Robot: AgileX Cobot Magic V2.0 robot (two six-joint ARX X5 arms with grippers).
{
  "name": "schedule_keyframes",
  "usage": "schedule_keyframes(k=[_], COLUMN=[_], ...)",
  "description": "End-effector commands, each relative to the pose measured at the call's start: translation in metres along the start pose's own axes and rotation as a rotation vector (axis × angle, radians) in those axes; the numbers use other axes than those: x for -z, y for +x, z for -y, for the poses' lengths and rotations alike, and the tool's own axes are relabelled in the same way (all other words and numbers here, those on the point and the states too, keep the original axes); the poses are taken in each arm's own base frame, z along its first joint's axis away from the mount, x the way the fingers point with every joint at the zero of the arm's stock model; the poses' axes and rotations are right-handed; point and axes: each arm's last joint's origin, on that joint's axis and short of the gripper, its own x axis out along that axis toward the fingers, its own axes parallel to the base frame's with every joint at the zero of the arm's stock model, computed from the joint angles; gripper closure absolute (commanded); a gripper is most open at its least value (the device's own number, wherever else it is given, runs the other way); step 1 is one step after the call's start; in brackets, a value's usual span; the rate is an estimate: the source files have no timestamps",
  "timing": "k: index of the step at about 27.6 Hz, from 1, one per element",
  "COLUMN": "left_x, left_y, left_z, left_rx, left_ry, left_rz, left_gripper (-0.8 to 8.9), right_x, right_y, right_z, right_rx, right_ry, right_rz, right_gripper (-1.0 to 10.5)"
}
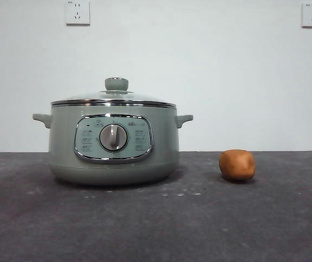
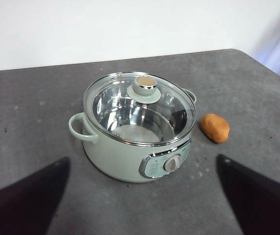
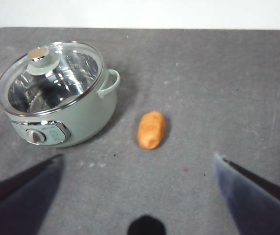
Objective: Pick up the potato,open the lid,put the potato in the pot,close the lid
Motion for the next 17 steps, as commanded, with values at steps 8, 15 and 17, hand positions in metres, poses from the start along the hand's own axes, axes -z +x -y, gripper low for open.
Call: schedule_keyframes(k=[8, 15, 17], left_x=[-0.003, -0.003, -0.003], left_y=[0.001, 0.001, 0.002], left_z=[0.000, 0.000, 0.000], left_rx=[0.007, 0.007, 0.007], left_ry=[0.010, 0.009, 0.008], left_rz=[0.001, -0.001, -0.002], left_gripper=[1.45, 1.45, 1.45], right_x=[-0.012, -0.024, -0.025], right_y=[0.038, 0.112, 0.150], right_z=[0.011, 0.022, 0.023], right_rx=[-0.071, -0.126, -0.121], right_ry=[0.049, 0.061, 0.051], right_rz=[-0.081, -0.203, -0.270], right_gripper=[2.8, 2.9, 2.9])
